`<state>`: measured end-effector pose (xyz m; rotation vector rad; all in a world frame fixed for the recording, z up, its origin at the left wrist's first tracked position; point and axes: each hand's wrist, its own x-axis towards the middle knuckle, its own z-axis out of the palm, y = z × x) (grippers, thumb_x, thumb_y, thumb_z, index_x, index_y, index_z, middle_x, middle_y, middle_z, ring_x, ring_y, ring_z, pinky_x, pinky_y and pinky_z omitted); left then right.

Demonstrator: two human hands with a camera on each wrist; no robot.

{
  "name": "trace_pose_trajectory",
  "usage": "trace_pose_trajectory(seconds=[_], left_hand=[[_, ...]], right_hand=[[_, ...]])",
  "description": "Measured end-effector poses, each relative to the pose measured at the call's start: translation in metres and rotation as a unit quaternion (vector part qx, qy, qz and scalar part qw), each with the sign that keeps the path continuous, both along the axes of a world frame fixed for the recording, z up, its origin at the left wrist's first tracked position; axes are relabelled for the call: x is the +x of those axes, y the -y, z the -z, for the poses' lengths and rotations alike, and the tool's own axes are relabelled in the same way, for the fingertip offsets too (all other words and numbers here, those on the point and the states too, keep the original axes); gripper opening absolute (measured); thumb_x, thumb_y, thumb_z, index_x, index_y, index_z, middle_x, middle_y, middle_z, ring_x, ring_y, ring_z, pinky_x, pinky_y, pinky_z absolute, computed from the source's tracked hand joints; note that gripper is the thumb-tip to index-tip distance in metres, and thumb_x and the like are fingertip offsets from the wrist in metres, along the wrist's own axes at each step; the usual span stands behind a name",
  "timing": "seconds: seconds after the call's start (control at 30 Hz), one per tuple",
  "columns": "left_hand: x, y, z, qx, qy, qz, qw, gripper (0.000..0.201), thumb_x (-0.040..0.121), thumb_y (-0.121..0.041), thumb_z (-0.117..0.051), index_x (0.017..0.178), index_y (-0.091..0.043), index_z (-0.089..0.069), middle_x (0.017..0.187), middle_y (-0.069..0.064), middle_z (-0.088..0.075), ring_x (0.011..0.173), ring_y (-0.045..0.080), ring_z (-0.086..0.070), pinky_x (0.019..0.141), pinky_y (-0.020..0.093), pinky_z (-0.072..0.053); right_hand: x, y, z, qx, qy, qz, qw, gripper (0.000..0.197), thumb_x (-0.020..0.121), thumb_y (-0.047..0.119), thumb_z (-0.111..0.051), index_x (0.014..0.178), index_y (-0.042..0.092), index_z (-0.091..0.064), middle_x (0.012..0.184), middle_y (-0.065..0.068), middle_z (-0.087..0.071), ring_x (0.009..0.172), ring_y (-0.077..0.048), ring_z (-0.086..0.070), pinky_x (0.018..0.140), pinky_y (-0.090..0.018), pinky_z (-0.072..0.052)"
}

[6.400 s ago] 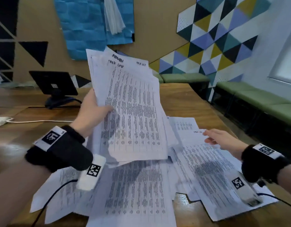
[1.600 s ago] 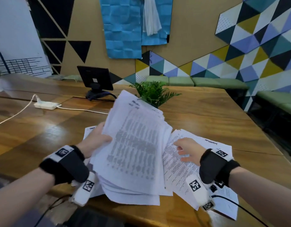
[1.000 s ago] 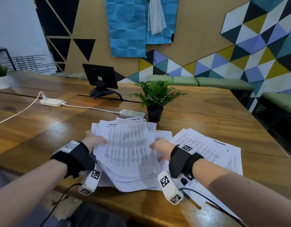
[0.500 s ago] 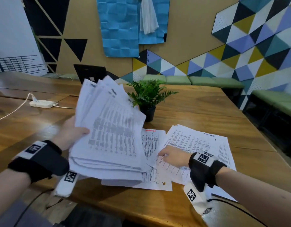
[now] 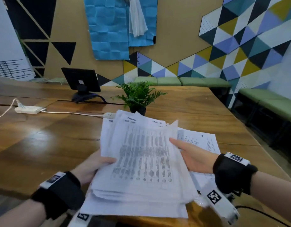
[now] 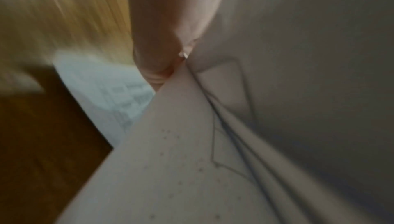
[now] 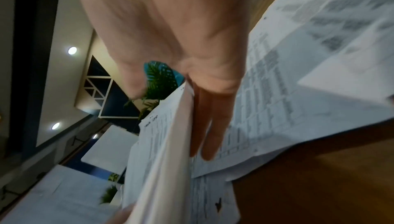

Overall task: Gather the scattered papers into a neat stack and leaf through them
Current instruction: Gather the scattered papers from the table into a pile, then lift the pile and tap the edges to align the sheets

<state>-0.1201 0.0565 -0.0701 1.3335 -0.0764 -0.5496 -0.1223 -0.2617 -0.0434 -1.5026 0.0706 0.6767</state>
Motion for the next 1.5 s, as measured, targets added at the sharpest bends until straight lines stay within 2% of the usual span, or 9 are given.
trace_pose_trajectory(seconds=[0.17,0.37,0.5,0.63,0.73,0.93,1.17,1.4,1.5], left_hand=[[0.037,0.086,-0.002,0.091,0.034,0.011,0.995,0.056,0.077,0.000,-0.073,0.129,-0.003,-0.054,0.128,0.021,-0.063,0.100,0.030,-0.068,0.074,0.032,-0.061],[0.066,0.158,-0.002,0.545,0.157,0.128,0.814,0.051,0.087,-0.043,-0.055,0.126,-0.011,-0.055,0.133,0.012,-0.057,0.123,0.029,-0.052,0.098,0.031,-0.044],[0.074,0.173,0.007,0.527,0.107,0.135,0.832,0.068,0.086,-0.038,-0.055,0.143,-0.008,-0.033,0.145,0.013,-0.042,0.131,0.032,-0.043,0.107,0.040,-0.041],[0.074,0.179,0.002,0.484,0.091,0.111,0.863,0.067,0.093,-0.029,-0.053,0.148,-0.006,-0.023,0.149,0.013,-0.036,0.134,0.031,-0.041,0.097,0.034,-0.042],[0.078,0.165,0.001,0.465,0.105,0.065,0.876,0.055,0.094,-0.027,-0.051,0.142,-0.009,-0.034,0.145,0.011,-0.042,0.129,0.027,-0.044,0.101,0.033,-0.038],[0.094,0.089,0.012,0.630,0.086,-0.019,0.772,0.066,0.092,-0.039,-0.045,0.149,-0.015,-0.025,0.156,0.016,-0.024,0.143,0.035,-0.025,0.117,0.044,-0.026],[0.095,0.061,0.011,0.460,-0.030,-0.043,0.886,0.075,0.086,-0.047,-0.058,0.144,-0.004,-0.038,0.152,0.015,-0.037,0.139,0.034,-0.037,0.108,0.038,-0.038],[0.086,0.068,0.003,0.301,-0.056,-0.084,0.948,0.038,0.098,-0.022,-0.046,0.077,0.002,-0.066,0.065,0.019,-0.064,0.062,0.022,-0.064,0.057,0.024,-0.051],[0.091,0.073,-0.007,0.245,-0.129,-0.112,0.954,0.046,0.094,-0.047,-0.046,0.122,-0.011,-0.045,0.103,0.017,-0.056,0.095,0.029,-0.057,0.076,0.039,-0.046]], right_hand=[[-0.022,0.060,0.006,-0.084,0.084,0.073,0.990,0.053,0.085,-0.015,-0.050,0.124,0.022,-0.056,0.123,-0.007,-0.068,0.113,-0.028,-0.064,0.103,-0.052,-0.044],[-0.014,0.114,0.038,-0.460,0.022,0.194,0.866,0.053,0.074,0.033,-0.064,0.122,0.012,-0.056,0.136,-0.015,-0.047,0.121,-0.034,-0.047,0.103,-0.041,-0.042],[0.014,0.152,0.076,-0.322,-0.030,0.247,0.914,0.082,0.037,0.029,-0.082,0.114,0.006,-0.063,0.130,-0.013,-0.059,0.117,-0.033,-0.055,0.104,-0.047,-0.043],[0.010,0.112,0.047,-0.199,-0.046,0.308,0.929,0.033,0.076,0.001,-0.071,0.108,-0.003,-0.064,0.121,-0.020,-0.062,0.116,-0.039,-0.056,0.102,-0.049,-0.043],[0.011,0.102,0.037,-0.181,-0.004,0.319,0.930,0.054,0.068,-0.015,-0.065,0.121,-0.011,-0.053,0.119,-0.033,-0.060,0.108,-0.047,-0.060,0.094,-0.060,-0.047],[0.007,0.099,-0.037,-0.084,0.166,0.272,0.944,0.055,0.084,-0.021,-0.044,0.126,0.013,-0.053,0.121,-0.015,-0.061,0.103,-0.036,-0.063,0.078,-0.051,-0.057],[0.011,0.077,-0.053,0.135,0.058,0.294,0.945,0.041,0.094,-0.007,-0.035,0.130,0.011,-0.045,0.094,-0.018,-0.073,0.064,-0.028,-0.075,0.047,-0.040,-0.059],[0.016,0.055,-0.004,0.021,-0.020,0.246,0.969,0.038,0.093,-0.009,-0.038,0.130,-0.005,-0.046,0.118,-0.025,-0.061,0.103,-0.040,-0.064,0.083,-0.050,-0.055],[0.029,0.053,0.022,-0.164,-0.022,0.258,0.952,0.060,0.084,-0.010,-0.056,0.138,-0.003,-0.032,0.130,-0.026,-0.052,0.115,-0.043,-0.056,0.099,-0.055,-0.045]])
